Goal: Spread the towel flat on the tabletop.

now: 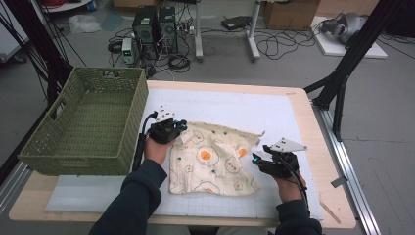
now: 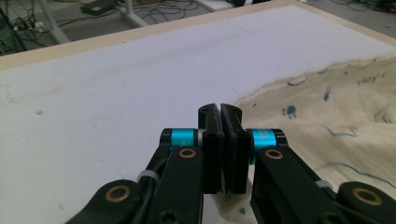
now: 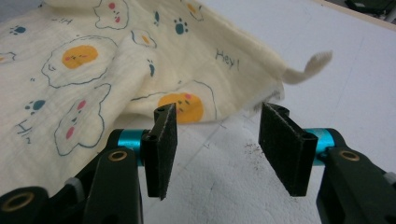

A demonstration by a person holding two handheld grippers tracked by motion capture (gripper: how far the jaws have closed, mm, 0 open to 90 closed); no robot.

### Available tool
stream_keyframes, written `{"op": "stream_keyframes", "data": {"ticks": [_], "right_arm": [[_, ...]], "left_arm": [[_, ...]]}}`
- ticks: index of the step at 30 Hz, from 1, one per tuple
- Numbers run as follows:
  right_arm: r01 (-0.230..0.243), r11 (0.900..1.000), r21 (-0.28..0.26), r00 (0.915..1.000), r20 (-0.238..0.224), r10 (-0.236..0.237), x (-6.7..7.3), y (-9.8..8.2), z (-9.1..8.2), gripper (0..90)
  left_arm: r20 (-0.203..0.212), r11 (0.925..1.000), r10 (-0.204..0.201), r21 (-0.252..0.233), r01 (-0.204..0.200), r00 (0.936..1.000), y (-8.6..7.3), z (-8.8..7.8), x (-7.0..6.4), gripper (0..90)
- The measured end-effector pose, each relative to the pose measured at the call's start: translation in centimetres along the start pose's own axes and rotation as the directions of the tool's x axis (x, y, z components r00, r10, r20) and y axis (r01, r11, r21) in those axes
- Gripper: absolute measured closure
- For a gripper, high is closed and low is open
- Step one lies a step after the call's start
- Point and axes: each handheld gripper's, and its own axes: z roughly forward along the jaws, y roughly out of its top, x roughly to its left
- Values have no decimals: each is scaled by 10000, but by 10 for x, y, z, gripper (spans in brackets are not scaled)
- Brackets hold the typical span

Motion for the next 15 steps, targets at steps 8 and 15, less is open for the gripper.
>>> {"op": "stream_keyframes", "data": {"ticks": [8,15], "right_arm": [[-58,10000,18,9999,108,58,-2,-2,1,468],[-161,9998,108,9995,263,159,-5,-4,3,477]], "left_arm": [[-1051,9975,-456,495,510,9934,-7,11,26,865],[-576,9951,-935,279,952,9940,-6,12,21,446]]}}
